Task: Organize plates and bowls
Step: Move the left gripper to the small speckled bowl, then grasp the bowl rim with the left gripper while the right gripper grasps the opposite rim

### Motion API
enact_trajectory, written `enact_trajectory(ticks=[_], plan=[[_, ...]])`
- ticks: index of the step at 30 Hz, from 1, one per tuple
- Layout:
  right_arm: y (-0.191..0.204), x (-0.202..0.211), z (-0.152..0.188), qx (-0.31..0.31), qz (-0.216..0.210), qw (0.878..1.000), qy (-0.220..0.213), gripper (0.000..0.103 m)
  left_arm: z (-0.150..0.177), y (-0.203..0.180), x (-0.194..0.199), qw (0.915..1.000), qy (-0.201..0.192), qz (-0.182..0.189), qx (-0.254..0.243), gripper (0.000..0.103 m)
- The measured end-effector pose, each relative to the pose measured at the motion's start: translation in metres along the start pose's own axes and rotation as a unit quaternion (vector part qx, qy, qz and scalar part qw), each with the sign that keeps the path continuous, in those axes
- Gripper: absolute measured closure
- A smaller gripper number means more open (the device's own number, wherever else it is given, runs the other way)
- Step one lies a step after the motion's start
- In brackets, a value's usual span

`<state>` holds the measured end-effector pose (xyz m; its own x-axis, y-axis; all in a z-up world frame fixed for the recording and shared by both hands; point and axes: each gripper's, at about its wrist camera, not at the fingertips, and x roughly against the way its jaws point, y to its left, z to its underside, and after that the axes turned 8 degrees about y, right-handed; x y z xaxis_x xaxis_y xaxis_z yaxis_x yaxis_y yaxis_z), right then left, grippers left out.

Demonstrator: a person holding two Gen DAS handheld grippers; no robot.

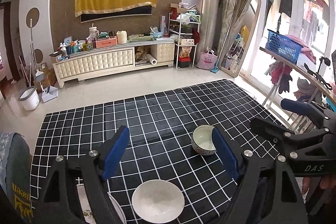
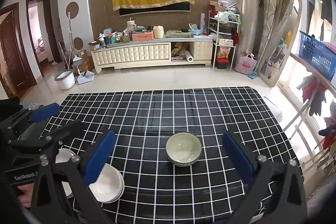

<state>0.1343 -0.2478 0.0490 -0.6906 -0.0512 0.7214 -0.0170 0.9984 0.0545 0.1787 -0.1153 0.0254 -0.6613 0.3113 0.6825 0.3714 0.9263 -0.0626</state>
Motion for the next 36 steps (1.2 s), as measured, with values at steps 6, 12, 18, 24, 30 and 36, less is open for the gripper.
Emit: enact_trajectory(ticks=[6,12,18,24,30,36], plan=[[-0.017,-0.010,-0.002,-0.007,0.000,1.000,0.008,0.000,-0.010,-0.010,-0.013,0.9999,0.007,0.005,-0.006,0.024],[-0.035,-0.031,-0.004,-0.014,-0.008,0.999,0.028,0.000,-0.017,-0.024,-0.030,0.9997,0.021,0.004,-0.016,0.024],[-0.051,-0.057,-0.007,-0.019,-0.008,0.998,0.054,0.000,-0.020,-0.033,-0.051,0.9992,0.038,-0.001,-0.016,0.024],[-0.073,-0.091,-0.007,-0.034,-0.024,0.996,0.082,0.000,-0.025,-0.040,-0.086,0.9975,0.070,-0.012,-0.004,0.024],[-0.086,-0.126,-0.003,-0.044,-0.020,0.992,0.113,0.001,-0.030,-0.048,-0.124,0.9945,0.103,-0.019,0.003,0.024],[-0.095,-0.154,-0.001,-0.064,-0.018,0.989,0.135,0.001,-0.031,-0.051,-0.163,0.9901,0.139,-0.017,0.009,0.024]])
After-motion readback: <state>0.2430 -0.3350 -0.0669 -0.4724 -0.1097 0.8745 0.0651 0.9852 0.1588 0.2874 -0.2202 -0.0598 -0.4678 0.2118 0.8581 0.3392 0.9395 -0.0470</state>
